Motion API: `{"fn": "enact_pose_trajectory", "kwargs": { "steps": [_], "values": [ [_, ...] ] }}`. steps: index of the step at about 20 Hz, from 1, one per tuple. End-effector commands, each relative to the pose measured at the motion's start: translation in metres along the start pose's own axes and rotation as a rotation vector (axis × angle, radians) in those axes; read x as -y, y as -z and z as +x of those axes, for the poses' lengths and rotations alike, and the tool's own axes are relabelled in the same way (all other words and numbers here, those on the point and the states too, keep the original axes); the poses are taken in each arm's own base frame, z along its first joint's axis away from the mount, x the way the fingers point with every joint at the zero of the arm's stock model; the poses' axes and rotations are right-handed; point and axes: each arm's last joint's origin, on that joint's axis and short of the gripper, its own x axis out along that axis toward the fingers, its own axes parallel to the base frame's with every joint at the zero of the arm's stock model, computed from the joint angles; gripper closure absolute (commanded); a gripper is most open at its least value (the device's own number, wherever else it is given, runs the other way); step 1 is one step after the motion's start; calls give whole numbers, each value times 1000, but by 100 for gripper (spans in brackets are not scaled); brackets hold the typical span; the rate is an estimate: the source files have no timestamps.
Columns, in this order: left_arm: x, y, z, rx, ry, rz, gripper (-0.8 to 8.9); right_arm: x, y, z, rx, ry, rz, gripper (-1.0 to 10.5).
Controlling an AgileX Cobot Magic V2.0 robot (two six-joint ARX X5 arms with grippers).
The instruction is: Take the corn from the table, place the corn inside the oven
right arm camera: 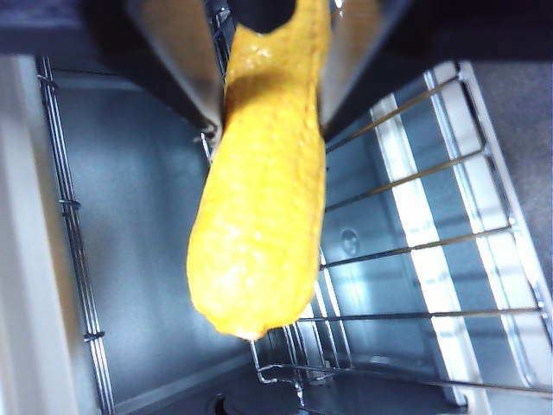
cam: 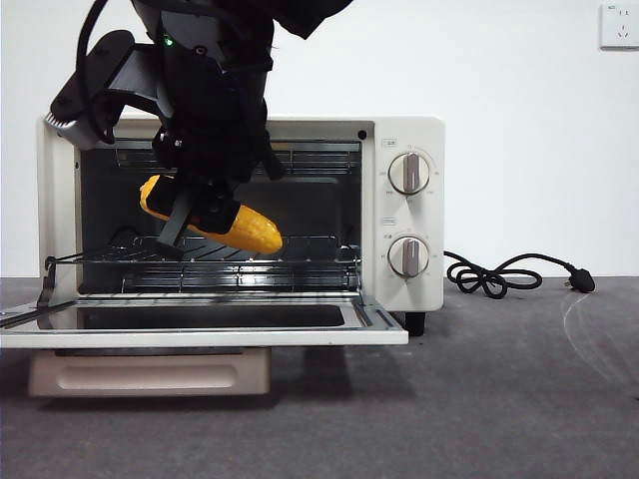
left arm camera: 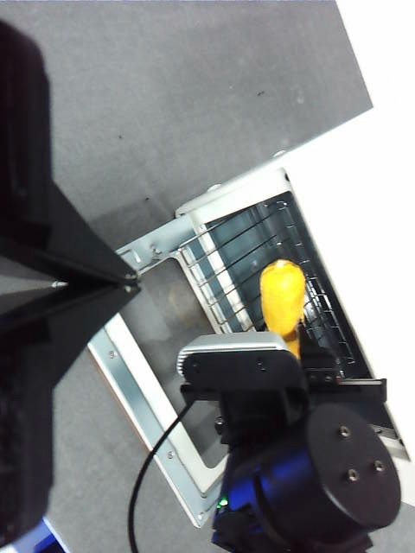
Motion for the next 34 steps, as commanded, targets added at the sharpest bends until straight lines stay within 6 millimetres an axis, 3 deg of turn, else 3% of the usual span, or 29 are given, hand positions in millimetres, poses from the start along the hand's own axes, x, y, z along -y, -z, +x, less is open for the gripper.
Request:
{"fn": "enact_pose_trajectory", "kwargs": {
  "steps": [1, 3, 10, 20, 26, 31, 34],
  "values": [
    [0, 1, 1, -2, -1, -9, 819, -4, 0, 3, -5, -6, 29, 588],
    [0, 1, 1, -2, -1, -9, 819, -4, 0, 3, -8, -3, 52, 527],
    [0, 1, 1, -2, -1, -9, 819, -4, -1, 0, -39, 31, 58, 531],
    [0, 1, 1, -1, -2, -7, 819, -23, -27, -36, -39, 107, 65, 538],
    [-2, -2, 1, 21, -88, 38, 819, -17, -40, -87, -5, 95, 146, 541],
    [-3, -13, 5, 98, -118, 58, 821, 10, -25, -140, -27, 23, 254, 551],
    [0, -25, 19, 98, -102, 75, 821, 38, -10, -175, -7, -5, 328, 802]
  ]
}}
